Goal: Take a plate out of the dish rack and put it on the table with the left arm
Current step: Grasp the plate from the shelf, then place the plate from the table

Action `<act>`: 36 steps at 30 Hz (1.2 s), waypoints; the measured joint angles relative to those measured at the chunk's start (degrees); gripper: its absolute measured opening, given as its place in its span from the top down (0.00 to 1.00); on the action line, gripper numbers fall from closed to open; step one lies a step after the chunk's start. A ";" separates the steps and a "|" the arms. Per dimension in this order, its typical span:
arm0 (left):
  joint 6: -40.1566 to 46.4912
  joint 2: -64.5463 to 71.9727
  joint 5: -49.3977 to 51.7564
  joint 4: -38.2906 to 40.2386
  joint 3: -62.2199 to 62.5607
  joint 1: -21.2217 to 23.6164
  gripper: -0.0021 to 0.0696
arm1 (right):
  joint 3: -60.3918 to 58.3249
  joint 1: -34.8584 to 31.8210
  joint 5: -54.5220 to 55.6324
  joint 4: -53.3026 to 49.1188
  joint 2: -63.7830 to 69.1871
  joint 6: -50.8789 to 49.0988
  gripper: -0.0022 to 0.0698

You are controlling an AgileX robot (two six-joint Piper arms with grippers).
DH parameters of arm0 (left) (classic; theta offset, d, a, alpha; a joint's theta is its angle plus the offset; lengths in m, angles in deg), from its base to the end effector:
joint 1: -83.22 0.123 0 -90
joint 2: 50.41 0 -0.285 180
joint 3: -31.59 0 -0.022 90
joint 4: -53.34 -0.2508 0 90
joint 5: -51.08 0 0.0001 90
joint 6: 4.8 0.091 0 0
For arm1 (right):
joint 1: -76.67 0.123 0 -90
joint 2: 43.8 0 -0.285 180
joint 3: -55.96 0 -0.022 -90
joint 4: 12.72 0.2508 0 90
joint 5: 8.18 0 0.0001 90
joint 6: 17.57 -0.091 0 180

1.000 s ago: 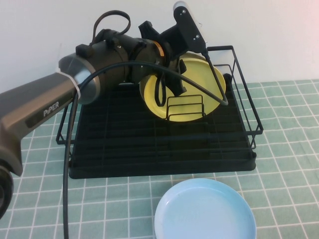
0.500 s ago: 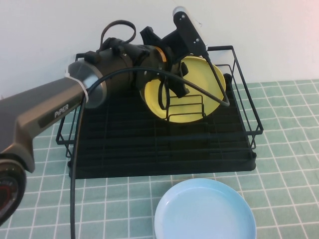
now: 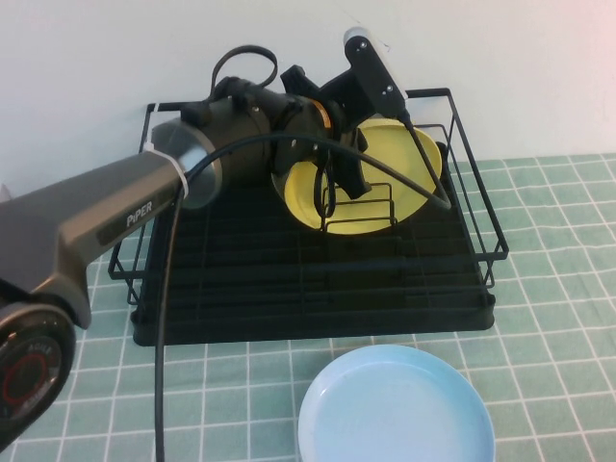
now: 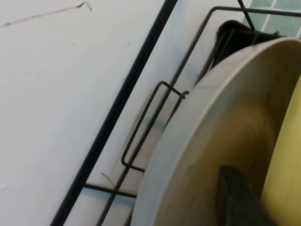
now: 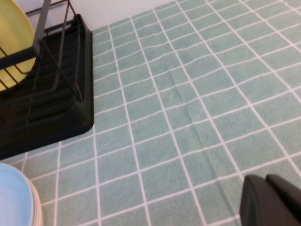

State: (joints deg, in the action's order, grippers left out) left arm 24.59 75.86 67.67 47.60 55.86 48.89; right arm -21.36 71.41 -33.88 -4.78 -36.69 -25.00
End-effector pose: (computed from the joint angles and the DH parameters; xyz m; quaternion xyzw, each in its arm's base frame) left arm 0.4130 -0.2789 0.2786 0.4821 0.7114 0.0148 0.5111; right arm 0.0503 0.0009 0.1735 0.1241 0.8091 0.0711 0.5700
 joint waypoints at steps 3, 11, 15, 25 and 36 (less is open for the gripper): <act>0.00 -0.46 3.60 0.00 2.10 -0.20 0.75 | 0.00 0.00 0.00 0.00 0.00 0.00 0.97; 0.00 -8.51 10.72 -0.70 5.50 -0.41 0.84 | 0.00 0.00 0.00 0.00 0.00 0.00 0.97; 0.00 -14.75 13.55 -0.82 5.95 -0.41 0.84 | 0.00 0.00 0.00 0.00 0.00 0.00 0.97; 6.05 -27.67 41.61 15.37 6.38 0.06 0.84 | 0.00 0.00 0.00 0.00 0.00 0.00 0.97; -1.76 -32.85 55.48 35.89 -1.41 0.06 0.84 | 0.00 0.00 0.00 0.00 0.00 0.00 0.97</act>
State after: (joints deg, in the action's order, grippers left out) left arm 22.83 43.01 123.16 83.49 54.45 48.95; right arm -21.36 71.41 -33.88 -4.78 -36.69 -25.00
